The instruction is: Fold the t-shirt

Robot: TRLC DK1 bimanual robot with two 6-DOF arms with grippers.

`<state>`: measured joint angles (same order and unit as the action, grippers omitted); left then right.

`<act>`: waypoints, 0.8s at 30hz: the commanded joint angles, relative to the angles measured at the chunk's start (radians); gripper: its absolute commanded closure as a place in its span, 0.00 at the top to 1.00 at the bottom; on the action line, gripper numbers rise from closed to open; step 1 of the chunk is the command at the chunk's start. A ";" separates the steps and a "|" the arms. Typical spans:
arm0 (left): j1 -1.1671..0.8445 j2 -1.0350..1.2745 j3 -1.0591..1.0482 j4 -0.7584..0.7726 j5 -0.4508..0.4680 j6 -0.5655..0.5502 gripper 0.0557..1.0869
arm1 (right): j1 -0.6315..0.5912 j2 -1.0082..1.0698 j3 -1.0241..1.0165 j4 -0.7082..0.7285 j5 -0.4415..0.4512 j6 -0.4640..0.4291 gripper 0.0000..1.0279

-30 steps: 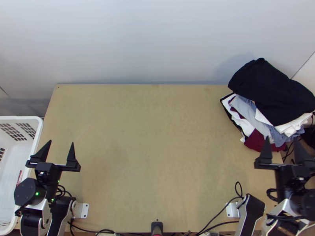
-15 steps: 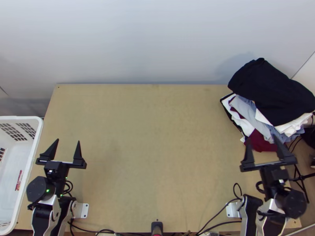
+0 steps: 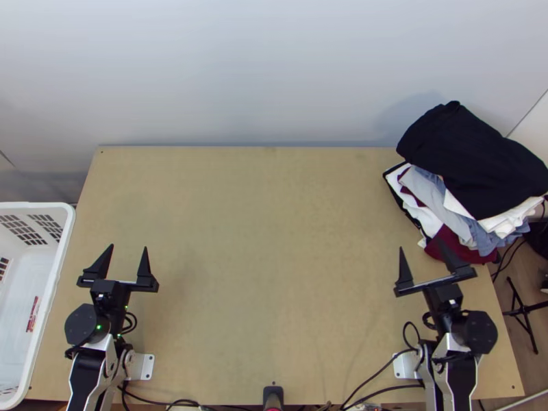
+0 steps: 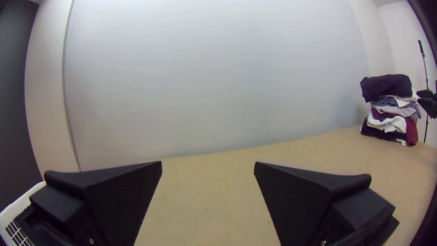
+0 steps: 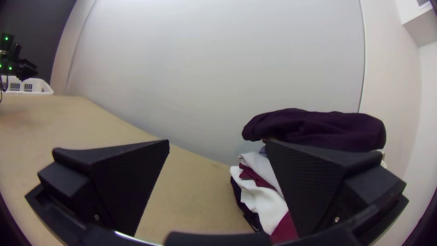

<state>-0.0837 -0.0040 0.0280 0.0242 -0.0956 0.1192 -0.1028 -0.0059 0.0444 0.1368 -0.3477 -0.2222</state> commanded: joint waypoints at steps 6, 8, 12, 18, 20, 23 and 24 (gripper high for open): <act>-0.011 0.006 -0.025 -0.015 0.013 -0.004 0.96 | 0.101 0.003 -0.041 -0.086 0.087 -0.054 0.96; -0.011 0.007 -0.025 -0.017 0.016 -0.004 0.96 | 0.101 0.015 -0.041 -0.088 0.095 -0.054 0.96; -0.010 0.004 -0.025 -0.015 0.016 -0.004 0.96 | 0.101 0.006 -0.041 -0.088 0.095 -0.037 0.96; -0.010 0.004 -0.025 -0.015 0.016 -0.004 0.96 | 0.101 0.006 -0.041 -0.086 0.095 -0.037 0.96; -0.010 0.004 -0.025 -0.015 0.016 -0.004 0.96 | 0.101 0.006 -0.041 -0.086 0.095 -0.037 0.96; -0.010 0.004 -0.025 -0.015 0.016 -0.004 0.96 | 0.101 0.006 -0.041 -0.086 0.095 -0.037 0.96; -0.010 0.004 -0.025 -0.015 0.016 -0.004 0.96 | 0.101 0.006 -0.041 -0.086 0.095 -0.037 0.96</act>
<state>-0.0944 -0.0002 0.0036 0.0139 -0.0795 0.1150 -0.0036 -0.0002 0.0040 0.0517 -0.2535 -0.2623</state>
